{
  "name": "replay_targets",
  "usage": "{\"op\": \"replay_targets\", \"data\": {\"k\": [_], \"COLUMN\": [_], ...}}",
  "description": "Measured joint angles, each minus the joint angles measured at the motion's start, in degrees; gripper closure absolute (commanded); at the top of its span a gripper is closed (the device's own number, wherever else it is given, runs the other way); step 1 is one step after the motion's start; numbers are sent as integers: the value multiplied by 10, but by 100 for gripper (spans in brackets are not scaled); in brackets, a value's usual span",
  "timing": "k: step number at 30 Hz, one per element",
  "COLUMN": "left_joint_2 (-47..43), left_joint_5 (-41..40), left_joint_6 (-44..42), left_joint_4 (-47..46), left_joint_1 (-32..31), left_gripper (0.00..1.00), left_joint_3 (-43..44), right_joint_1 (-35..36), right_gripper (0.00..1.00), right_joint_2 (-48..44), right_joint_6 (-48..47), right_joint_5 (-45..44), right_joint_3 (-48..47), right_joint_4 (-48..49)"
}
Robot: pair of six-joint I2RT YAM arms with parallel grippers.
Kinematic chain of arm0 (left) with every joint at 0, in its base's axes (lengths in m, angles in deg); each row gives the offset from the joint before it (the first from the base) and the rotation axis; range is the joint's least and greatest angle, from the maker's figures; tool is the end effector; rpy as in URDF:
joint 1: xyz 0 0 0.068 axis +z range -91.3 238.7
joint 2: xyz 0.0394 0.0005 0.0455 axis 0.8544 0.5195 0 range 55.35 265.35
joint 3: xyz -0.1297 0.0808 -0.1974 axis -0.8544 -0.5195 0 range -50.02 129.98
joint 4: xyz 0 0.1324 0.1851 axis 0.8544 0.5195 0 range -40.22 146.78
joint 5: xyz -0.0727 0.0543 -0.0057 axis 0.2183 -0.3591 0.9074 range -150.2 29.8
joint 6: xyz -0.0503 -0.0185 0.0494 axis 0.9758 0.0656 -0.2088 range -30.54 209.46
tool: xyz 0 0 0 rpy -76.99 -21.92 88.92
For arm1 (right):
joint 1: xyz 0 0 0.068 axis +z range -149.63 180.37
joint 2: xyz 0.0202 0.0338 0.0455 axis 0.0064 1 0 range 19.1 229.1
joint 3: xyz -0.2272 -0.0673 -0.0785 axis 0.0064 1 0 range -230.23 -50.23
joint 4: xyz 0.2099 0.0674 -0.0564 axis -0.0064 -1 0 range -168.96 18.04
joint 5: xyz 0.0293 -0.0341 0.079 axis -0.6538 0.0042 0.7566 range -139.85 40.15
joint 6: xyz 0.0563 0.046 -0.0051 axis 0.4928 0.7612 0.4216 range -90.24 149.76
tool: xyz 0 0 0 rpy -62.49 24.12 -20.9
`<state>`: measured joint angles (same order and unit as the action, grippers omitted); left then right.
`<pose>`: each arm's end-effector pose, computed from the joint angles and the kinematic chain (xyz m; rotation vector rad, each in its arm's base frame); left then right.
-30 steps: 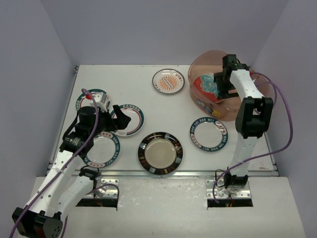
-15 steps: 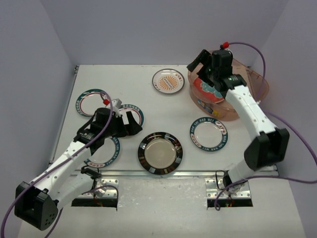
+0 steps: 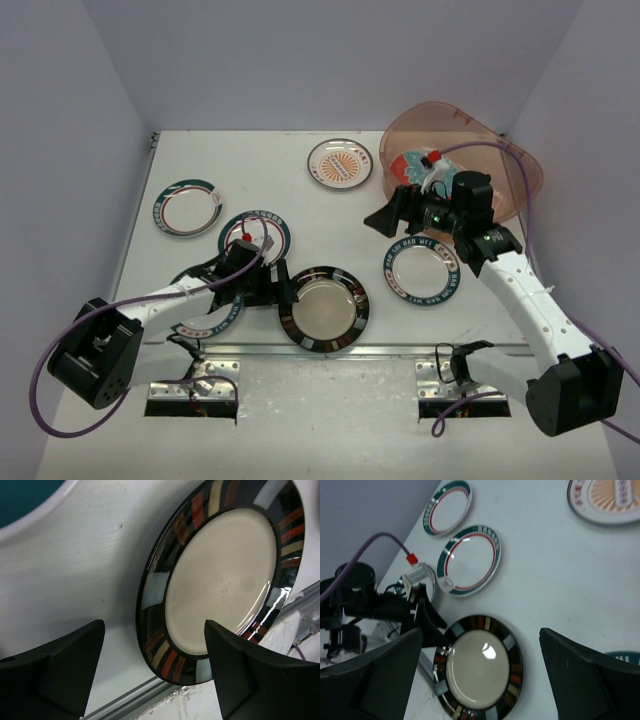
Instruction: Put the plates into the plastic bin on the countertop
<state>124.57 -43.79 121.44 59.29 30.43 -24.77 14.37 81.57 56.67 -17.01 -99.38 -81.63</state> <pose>0.1727 -0.1123 0.1302 0.0398 2.6298 -0.7629 0.2256 0.0902 0.2879 -0.1639 2.0418 1.0202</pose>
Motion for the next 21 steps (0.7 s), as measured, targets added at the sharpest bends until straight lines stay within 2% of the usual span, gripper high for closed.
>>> {"op": "replay_targets", "data": {"k": [4,10,11,13,15,21], "left_joint_2": [22,51,58,75,87,80], "left_joint_5": [7,25,31,43,54,71], "left_joint_6": [4,17,20,30,39,55], "left_joint_4": [-27,-81,-93,-118,-143,-176], "left_joint_1": [-2,-2,-2,-2,-1,-3], "left_gripper": [53,62,66,89,100,100], "left_joint_3": [-6,-24,-26,-28,-33,-43], "right_joint_1": [0,0,0,0,0,0], "right_gripper": [1,1,1,1,1,1], "right_joint_2": [-13,-9,-5,6,13,19], "right_joint_6": [-2,-10,-10,-11,-13,-19], "right_joint_5": [39,71,78,93,107,123], "right_joint_3": [45,49,49,50,55,64], "right_joint_4": [2,4,6,12,19,26]}}
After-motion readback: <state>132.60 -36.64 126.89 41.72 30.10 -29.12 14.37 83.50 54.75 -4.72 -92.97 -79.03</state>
